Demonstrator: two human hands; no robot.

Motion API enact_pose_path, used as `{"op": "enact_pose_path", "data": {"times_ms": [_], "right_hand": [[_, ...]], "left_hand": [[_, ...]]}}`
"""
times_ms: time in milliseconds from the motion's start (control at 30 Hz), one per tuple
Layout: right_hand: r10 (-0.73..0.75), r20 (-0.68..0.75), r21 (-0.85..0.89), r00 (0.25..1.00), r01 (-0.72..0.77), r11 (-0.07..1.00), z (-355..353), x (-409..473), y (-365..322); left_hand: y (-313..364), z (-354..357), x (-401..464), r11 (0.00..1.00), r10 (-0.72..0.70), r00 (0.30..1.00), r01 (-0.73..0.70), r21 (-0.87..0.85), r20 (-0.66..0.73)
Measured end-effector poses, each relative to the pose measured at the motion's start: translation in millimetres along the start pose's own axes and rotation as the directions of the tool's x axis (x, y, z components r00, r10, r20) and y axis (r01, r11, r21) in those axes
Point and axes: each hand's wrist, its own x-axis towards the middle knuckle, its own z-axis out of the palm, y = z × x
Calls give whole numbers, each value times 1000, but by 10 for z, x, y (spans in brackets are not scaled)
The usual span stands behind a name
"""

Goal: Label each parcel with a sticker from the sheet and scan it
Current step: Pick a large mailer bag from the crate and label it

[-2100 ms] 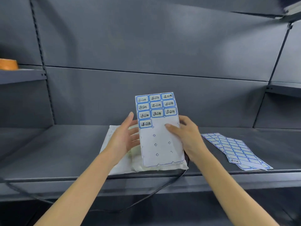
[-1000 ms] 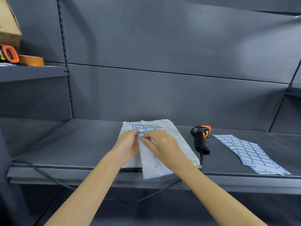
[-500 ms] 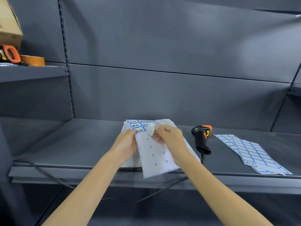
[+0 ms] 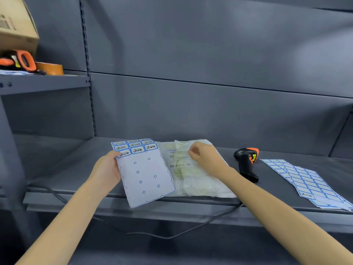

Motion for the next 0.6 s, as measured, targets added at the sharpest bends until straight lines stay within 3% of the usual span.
{"op": "enact_pose_path", "data": {"times_ms": [100, 200, 333, 400, 433, 533, 600], "right_hand": [[-83, 193, -213, 978, 124, 969, 50, 27, 15], [-123, 355, -261, 927, 225, 939, 38, 30, 23], [30, 535, -247, 845, 123, 961, -170, 83, -20], [62, 483, -114, 873, -7, 993, -278, 105, -70], [65, 410, 35, 910, -87, 996, -312, 114, -102], [105, 332, 530, 937, -278, 802, -332, 91, -216], [80, 360, 628, 930, -305, 716, -294, 36, -290]], "left_hand": [[17, -65, 12, 999, -25, 1000, 25, -26, -2], [10, -104, 29, 999, 11, 1000, -10, 37, -28], [-7, -76, 33, 998, 32, 999, -30, 57, -22], [-4, -20, 11, 999, 17, 1000, -17, 32, -10], [-2, 26, -3, 1000, 12, 1000, -12, 23, 3], [-3, 243, -67, 999, 17, 999, -19, 49, 34], [-21, 420, -93, 996, 34, 999, -37, 78, 34]]}}
